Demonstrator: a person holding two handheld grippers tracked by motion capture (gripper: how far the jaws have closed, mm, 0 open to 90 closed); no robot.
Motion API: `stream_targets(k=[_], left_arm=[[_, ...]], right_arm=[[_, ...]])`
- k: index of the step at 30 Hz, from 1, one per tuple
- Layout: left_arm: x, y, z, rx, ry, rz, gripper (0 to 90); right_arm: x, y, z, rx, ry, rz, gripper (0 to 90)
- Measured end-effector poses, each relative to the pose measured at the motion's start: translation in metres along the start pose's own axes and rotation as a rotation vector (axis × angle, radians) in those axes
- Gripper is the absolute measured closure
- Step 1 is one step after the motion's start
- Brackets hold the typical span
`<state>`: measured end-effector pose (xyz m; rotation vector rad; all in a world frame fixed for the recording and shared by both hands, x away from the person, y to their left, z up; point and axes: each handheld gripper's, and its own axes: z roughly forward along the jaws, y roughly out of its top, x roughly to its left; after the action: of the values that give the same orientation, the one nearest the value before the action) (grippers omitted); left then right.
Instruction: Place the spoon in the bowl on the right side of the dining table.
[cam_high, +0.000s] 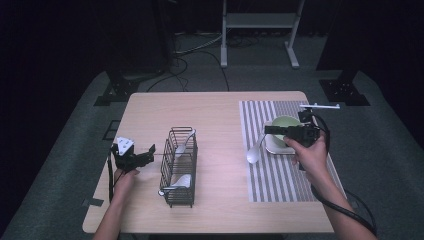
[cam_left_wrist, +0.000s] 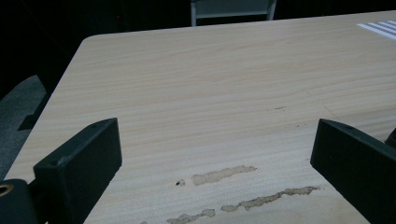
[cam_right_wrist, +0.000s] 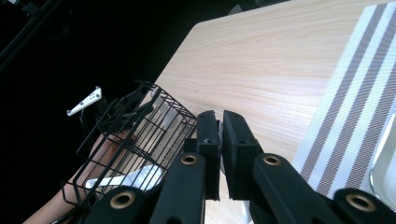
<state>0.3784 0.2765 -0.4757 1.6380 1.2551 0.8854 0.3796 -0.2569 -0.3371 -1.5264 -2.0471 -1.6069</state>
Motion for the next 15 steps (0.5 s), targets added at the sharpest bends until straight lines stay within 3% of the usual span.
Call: stream_targets(k=[15], left_arm=[[-0.0001,0.0000,0.0000,-0.001,0.001,0.001,1.0]], right_arm=[[-0.0098,0.0021,-0.0077,-0.017,-0.029,0.019,85.7]])
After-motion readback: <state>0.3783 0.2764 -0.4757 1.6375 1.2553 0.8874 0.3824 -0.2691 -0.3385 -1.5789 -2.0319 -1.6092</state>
